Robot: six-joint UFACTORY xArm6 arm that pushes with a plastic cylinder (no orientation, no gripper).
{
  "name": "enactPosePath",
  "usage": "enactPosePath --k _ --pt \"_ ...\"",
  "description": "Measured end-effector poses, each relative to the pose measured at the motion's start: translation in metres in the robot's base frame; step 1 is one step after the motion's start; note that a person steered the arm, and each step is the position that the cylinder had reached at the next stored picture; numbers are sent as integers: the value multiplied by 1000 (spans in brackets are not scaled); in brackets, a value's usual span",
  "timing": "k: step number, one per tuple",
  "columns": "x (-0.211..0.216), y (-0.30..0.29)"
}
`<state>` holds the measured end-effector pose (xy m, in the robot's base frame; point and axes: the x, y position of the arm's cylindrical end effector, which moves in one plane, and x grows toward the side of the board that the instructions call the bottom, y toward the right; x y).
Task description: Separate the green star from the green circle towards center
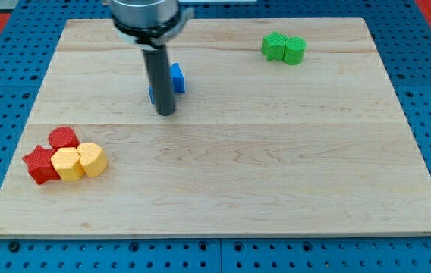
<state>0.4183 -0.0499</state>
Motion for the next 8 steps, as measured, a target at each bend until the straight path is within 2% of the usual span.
enactPosePath --k 1,2,3,4,5,6,8 --pt "-13 113" --pt "-49 206" --pt "-100 259" --pt "-151 261" --pt "-182 223" --pt "-176 177" --pt "-139 176"
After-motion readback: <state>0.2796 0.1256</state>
